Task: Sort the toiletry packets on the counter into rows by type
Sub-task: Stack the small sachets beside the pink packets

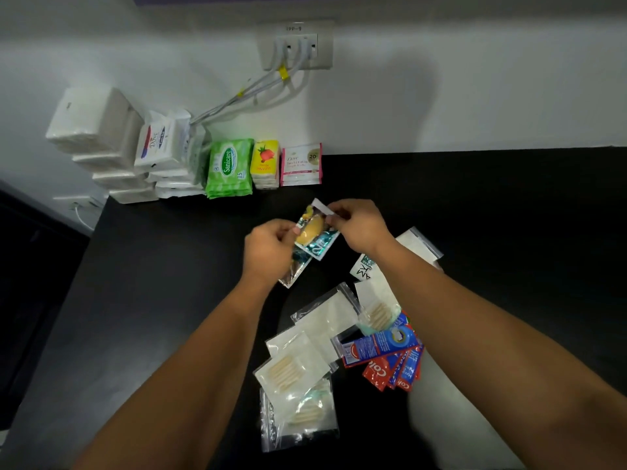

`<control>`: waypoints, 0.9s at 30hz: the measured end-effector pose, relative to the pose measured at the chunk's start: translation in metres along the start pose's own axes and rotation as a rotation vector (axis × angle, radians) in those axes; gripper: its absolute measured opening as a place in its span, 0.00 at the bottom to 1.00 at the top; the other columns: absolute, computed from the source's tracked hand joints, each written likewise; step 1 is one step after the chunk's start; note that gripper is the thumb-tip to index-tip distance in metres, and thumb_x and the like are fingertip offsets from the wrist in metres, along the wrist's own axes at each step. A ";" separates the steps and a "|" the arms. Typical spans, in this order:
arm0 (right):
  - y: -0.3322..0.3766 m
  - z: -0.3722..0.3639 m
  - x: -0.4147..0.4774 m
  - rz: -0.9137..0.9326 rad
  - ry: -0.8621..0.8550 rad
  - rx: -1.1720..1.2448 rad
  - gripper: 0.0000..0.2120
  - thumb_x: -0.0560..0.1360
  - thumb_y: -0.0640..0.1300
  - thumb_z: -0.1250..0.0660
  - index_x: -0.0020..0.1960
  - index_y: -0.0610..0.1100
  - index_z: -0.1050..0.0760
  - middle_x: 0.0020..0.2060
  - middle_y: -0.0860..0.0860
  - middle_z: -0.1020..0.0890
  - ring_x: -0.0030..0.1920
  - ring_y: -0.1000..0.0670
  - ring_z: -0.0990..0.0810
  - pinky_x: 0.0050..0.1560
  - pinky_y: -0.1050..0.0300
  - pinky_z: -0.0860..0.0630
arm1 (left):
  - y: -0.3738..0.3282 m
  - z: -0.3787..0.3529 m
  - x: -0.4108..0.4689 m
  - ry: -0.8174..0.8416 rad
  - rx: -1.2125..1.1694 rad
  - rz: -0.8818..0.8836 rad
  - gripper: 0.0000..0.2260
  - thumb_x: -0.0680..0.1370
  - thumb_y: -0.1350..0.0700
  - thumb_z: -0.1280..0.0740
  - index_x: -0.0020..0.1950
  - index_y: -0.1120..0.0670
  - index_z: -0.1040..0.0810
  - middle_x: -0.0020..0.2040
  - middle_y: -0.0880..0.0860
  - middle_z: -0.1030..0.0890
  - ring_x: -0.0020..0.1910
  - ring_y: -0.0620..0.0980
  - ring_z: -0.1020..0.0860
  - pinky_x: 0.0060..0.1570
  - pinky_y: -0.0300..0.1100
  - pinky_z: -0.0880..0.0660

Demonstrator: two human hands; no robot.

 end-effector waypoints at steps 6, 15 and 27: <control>-0.001 -0.041 -0.007 -0.093 0.048 0.045 0.04 0.74 0.42 0.26 0.48 0.44 0.18 0.40 0.49 0.17 0.39 0.51 0.19 0.44 0.56 0.22 | 0.044 0.026 -0.002 0.007 0.070 0.132 0.03 0.77 0.55 0.28 0.45 0.50 0.15 0.35 0.41 0.19 0.33 0.32 0.22 0.35 0.25 0.28; -0.007 -0.069 -0.010 -0.158 0.108 -0.354 0.07 0.76 0.46 0.28 0.48 0.43 0.17 0.42 0.46 0.16 0.44 0.47 0.17 0.48 0.49 0.17 | 0.066 0.019 -0.017 0.014 0.147 0.196 0.05 0.77 0.59 0.30 0.47 0.53 0.14 0.39 0.46 0.16 0.37 0.39 0.20 0.33 0.24 0.31; -0.026 0.006 -0.006 -0.078 0.011 -0.563 0.12 0.78 0.44 0.34 0.60 0.45 0.20 0.56 0.46 0.17 0.54 0.43 0.19 0.53 0.53 0.22 | -0.017 -0.029 -0.015 0.038 0.218 -0.144 0.07 0.75 0.56 0.27 0.51 0.56 0.15 0.50 0.57 0.19 0.48 0.54 0.21 0.51 0.46 0.23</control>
Point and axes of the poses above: each hand's wrist, its own x-axis towards the middle knuckle, its own z-axis out of the back of the hand, y = z × x, the point moved 7 cm from there along x, towards the middle knuckle
